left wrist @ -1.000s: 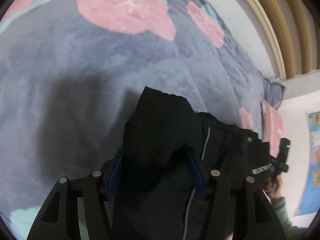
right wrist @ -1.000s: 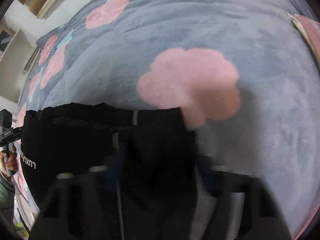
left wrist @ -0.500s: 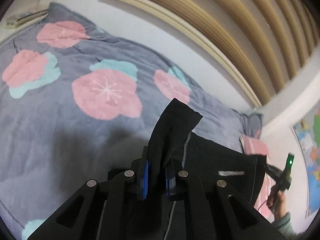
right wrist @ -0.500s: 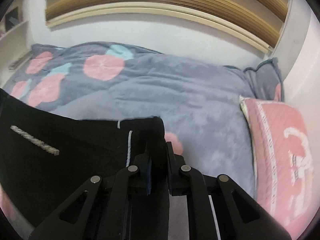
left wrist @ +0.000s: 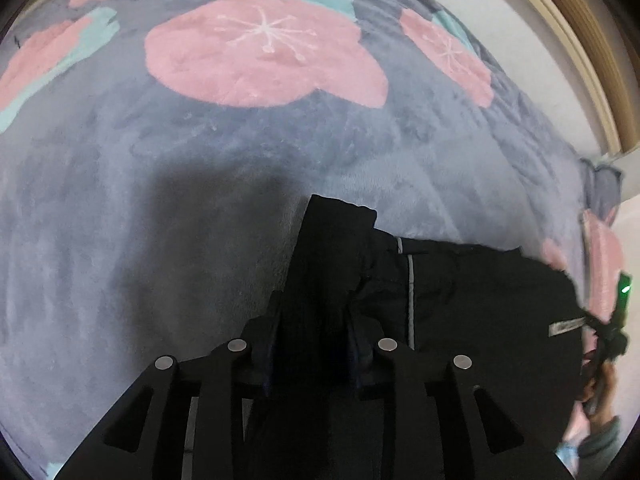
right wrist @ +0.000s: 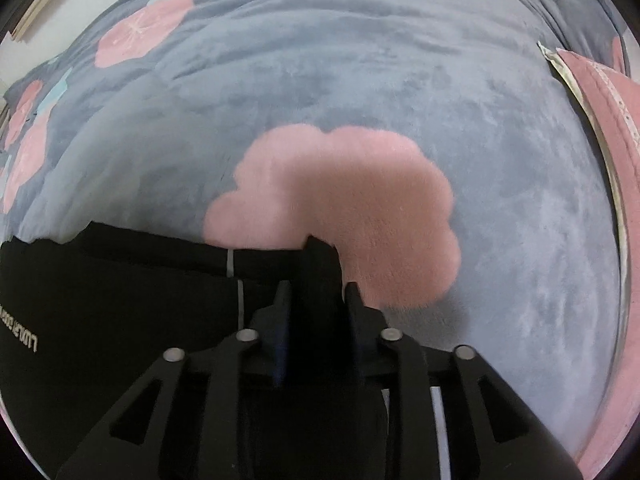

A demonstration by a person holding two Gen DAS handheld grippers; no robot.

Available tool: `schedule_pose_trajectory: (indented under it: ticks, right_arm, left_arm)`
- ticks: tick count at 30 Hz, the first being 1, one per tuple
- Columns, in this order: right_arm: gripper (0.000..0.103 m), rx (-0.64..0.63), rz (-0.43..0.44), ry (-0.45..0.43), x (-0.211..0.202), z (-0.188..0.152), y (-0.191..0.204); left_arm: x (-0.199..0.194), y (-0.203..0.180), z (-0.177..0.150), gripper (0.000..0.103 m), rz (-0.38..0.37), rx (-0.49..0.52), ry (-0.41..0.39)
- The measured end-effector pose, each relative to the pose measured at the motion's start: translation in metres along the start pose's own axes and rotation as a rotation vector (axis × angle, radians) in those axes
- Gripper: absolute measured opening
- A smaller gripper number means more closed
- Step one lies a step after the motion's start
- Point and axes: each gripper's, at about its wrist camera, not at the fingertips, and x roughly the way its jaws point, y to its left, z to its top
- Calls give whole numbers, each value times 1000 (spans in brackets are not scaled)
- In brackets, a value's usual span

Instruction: Fold large clothes

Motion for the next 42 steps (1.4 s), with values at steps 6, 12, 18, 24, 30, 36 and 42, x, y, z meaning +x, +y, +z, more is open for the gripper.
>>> schedule_pose_trajectory:
  ticks: [6,12,18,24,30,36,42]
  right_arm:
    - [65,32,98,-161,-103,-38,0]
    - [76,-46,220,-183,-161,-100,52]
    - [76,-170,196,-148,-157,-148,122]
    - [76,-259,125,-54,-82,-160,153]
    - [80,-262,79,-36,-36,-171,160]
    - [80,-221,180,-37,-70,-154,150]
    - [80,-184,155,-146,-78,-98,163]
  left_arm:
    - [-65,1,-6,32,1,-10,-64]
    - [-127,-49,-55,33,-1,93,-148]
    - [-122,-133,-146,34,-166,220,-110]
    - [-53,-158,-186,34,-151,233,17]
    - [7,-133,-183,34,-114,121,89]
    - [-23,-141,-177,34,-140,157,98]
    - [-54,-142,-135,39,-146,128,-20]
